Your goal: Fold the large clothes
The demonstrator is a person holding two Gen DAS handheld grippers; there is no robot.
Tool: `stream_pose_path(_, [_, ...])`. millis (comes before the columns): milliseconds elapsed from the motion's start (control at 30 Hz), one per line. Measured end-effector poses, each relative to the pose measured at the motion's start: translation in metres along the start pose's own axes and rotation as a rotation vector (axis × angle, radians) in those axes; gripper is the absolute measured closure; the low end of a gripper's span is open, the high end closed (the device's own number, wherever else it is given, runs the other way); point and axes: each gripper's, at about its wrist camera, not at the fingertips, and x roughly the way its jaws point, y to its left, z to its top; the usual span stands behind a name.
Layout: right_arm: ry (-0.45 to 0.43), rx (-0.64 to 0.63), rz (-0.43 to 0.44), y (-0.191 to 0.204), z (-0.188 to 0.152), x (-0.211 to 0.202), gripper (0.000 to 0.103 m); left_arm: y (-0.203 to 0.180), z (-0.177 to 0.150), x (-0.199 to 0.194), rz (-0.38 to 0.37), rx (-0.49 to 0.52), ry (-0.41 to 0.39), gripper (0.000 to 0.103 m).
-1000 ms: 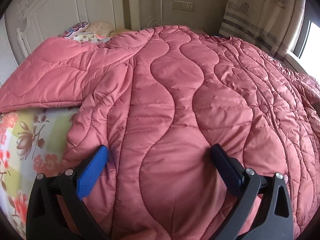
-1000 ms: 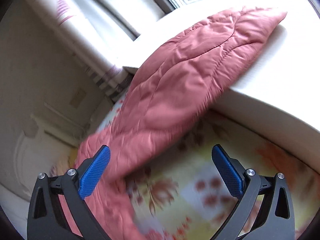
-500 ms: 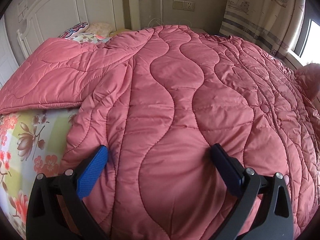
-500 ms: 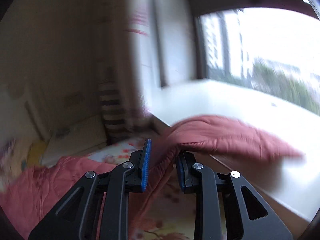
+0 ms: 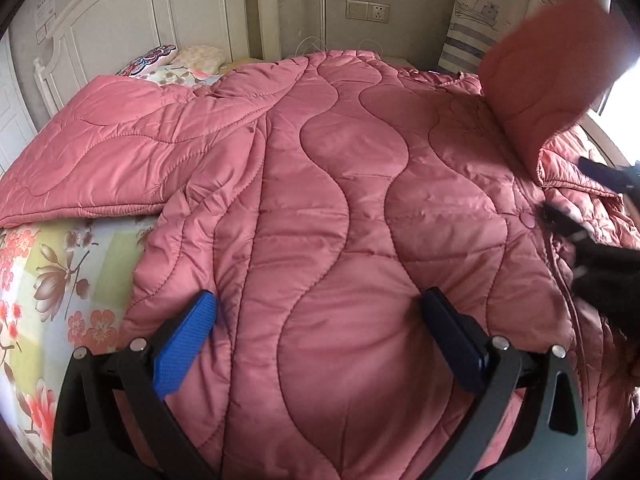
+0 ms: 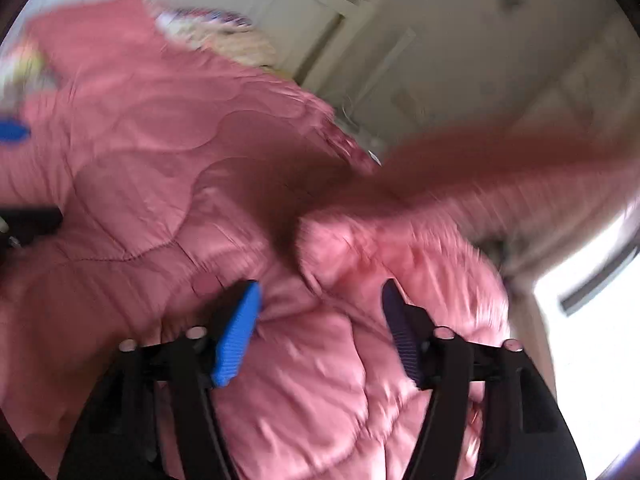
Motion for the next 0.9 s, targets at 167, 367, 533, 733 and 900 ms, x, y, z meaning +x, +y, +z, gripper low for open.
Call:
stream_pose_path(167, [-0.060, 0.320, -0.004, -0.072, -0.037, -0.043, 0.033, 0.000, 0.000, 0.000, 0.000, 0.000, 0.000, 0.002])
stream_pose_path(367, [0.083, 0.581, -0.121, -0.137, -0.089, -0.024, 0.033, 0.005, 0.004, -0.006, -0.072, -0.020, 0.005, 0.002])
stream_pose_path(533, [0.149, 0.788, -0.045, -0.158, -0.133, -0.010, 0.031, 0.030, 0.036, -0.016, -0.280, -0.223, -0.008, 0.002])
stream_pose_path(733, [0.167, 0.858, -0.016, -0.168, -0.150, -0.005, 0.027, 0.019, 0.102, 0.002, -0.167, -0.255, -0.066, 0.002])
stream_pose_path(900, [0.174, 0.854, -0.023, -0.159, -0.147, -0.021, 0.025, 0.019, 0.127, 0.054, -0.048, -0.279, 0.004, 0.035])
